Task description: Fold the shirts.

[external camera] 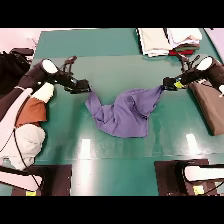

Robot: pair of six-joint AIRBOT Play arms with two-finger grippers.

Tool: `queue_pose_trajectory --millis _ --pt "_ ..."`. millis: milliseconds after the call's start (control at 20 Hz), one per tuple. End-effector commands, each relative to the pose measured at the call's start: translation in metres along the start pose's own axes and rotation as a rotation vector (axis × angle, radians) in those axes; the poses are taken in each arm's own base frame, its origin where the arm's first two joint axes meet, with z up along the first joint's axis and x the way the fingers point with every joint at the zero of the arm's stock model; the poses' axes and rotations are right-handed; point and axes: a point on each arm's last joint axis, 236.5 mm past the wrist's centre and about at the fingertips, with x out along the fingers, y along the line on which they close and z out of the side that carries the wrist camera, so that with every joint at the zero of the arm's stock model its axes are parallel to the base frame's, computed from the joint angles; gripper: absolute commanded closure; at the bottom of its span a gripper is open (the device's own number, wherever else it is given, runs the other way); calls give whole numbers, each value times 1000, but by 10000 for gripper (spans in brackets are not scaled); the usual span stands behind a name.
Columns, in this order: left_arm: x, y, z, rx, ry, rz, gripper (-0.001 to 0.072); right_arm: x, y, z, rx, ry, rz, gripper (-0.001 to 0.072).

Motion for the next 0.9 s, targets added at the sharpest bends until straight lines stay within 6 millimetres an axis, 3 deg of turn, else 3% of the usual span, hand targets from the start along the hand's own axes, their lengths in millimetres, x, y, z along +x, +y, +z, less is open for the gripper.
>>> queue_pose_trajectory --millis 0,200,250,300,400,450,550,650,750,850 --pt "35 0 3 -20 -14 -8 200 -9 5 0 -11 -7 3 697" --pt "40 1 12 -32 -52 -7 213 -18 8 1 -18 -24 4 697" --pt "39 2 13 -32 -54 -4 411 -21 10 2 -21 -32 4 697" --pt "38 4 14 -30 -57 -1 678 -26 11 3 -25 -43 4 697" --pt "20 4 25 -22 -72 -2 685 -43 17 8 -41 -89 1 697" --pt "-3 5 40 -9 -110 3 685 -60 18 13 -45 -135 -4 697" --pt "-81 2 86 40 -290 32 685 -107 21 27 -59 -251 -18 697" --pt "-199 -11 124 106 -541 77 685 -177 30 45 -89 -415 -41 697" --pt "-327 -34 129 173 -792 129 685 -256 45 57 -131 -601 -70 697" --pt "-440 -64 104 245 -1017 187 685 -339 65 54 -177 -790 -107 698"
